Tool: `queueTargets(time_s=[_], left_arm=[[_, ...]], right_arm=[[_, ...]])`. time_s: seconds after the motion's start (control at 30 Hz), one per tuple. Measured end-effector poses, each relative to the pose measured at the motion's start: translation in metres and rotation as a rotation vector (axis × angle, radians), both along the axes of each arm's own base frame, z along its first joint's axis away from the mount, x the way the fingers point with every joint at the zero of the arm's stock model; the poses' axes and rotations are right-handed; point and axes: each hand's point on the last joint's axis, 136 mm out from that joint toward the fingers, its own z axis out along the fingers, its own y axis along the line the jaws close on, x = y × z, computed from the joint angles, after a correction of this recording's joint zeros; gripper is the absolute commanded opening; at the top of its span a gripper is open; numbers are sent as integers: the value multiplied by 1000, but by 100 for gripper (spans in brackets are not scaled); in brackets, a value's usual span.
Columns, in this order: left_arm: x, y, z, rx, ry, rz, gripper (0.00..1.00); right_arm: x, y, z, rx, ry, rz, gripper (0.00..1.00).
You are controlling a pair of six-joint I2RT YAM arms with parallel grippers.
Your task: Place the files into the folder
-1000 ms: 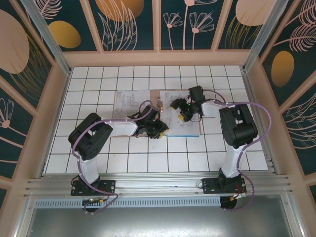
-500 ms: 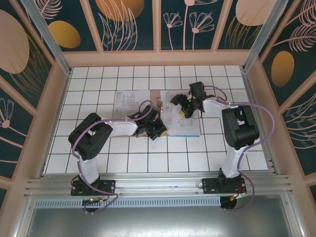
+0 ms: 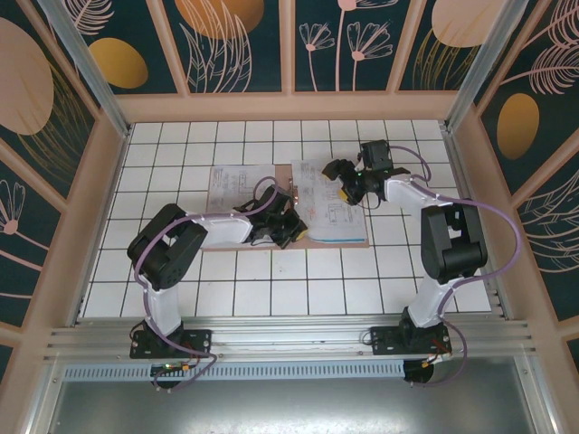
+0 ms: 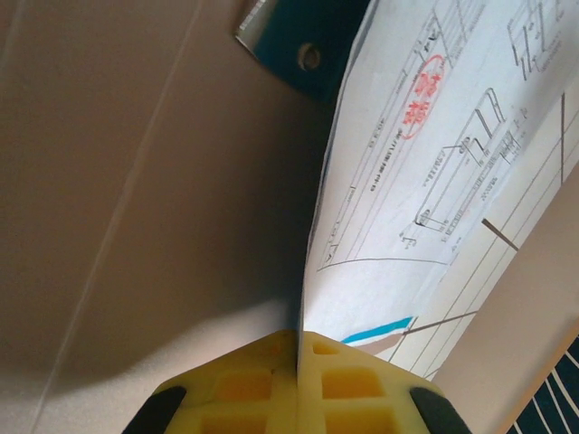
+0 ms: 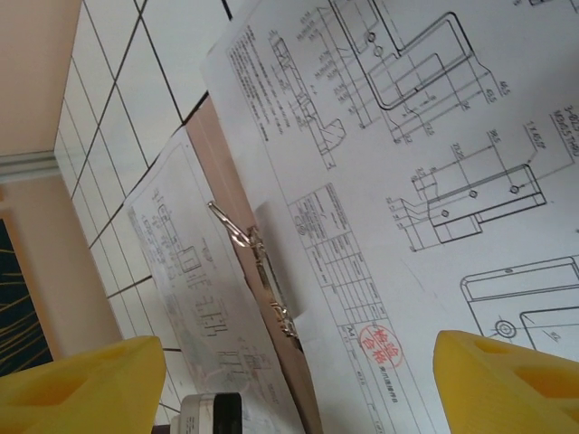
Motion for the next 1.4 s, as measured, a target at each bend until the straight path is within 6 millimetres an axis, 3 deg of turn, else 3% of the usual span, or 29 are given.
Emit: queueTargets(time_s=[0.2,0.37,0.6,0.97,1.4], left_arm=[[0,1,-3,4,5,1,0],[0,1,-3,6,4,-1,18],[-1,2,-4,14,6,0,25],[-1,2,-4,14,6,0,25],[-1,3,-5,19,9,2,21]], right_arm=[[-2,-1,-4,-2,10,1,79],[0,3,-20,-12,45,6,78],[-9,14,-52,-33,116,34,79],[-22,13,-68,-44,157,42,78],[-24,16,-67,-35,144,50,78]])
